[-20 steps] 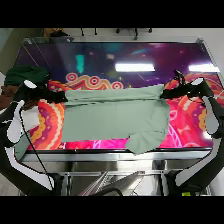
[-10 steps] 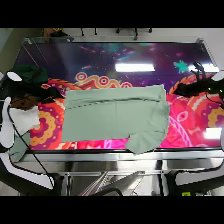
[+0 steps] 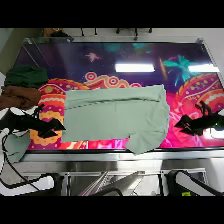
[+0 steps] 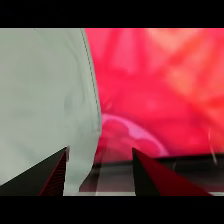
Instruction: Fold the shirts.
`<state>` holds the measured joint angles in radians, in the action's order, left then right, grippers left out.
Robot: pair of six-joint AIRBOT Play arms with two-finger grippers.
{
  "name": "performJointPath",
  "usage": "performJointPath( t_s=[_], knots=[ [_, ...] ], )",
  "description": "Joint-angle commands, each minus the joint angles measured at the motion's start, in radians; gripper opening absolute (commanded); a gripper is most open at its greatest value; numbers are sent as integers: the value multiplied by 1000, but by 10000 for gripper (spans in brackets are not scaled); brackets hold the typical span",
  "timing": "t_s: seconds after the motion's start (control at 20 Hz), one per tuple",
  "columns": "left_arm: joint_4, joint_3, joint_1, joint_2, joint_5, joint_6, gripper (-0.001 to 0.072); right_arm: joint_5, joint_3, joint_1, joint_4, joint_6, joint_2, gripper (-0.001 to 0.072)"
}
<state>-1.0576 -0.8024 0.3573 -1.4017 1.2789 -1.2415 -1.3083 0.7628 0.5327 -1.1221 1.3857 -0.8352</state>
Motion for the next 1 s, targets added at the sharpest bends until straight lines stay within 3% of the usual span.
performJointPath(
  t_s=[0.0, 0.2, 0.55, 0.6, 0.65, 0.75, 0.85, 0.95],
  knots=[
    [60, 132, -48, 40, -105, 23, 635, -10, -159, 16, 54, -2, 53, 458],
    [108, 96, -132, 41, -130, 40, 6, -6, -275, 14, 184, -72, 53, 459],
    [108, 20, -153, 41, -113, 29, 12, 158, -377, -79, 266, -157, -37, 453],
    [105, 9, -153, 41, -102, 29, 12, 156, -372, -81, 317, -213, -61, 371],
    [103, -3, -153, 41, -91, 28, 12, 144, -358, -81, 367, -271, -76, 181],
    [57, -35, -153, 41, -60, -7, 11, 108, -314, -79, 399, -291, -63, 57],
    [-60, -66, -153, 41, -11, -77, 10, 78, -260, -79, 321, -230, -6, 22],
    [-158, -67, -153, 46, 50, -131, 10, 36, -243, -79, 129, -63, 75, 22]
  ],
)
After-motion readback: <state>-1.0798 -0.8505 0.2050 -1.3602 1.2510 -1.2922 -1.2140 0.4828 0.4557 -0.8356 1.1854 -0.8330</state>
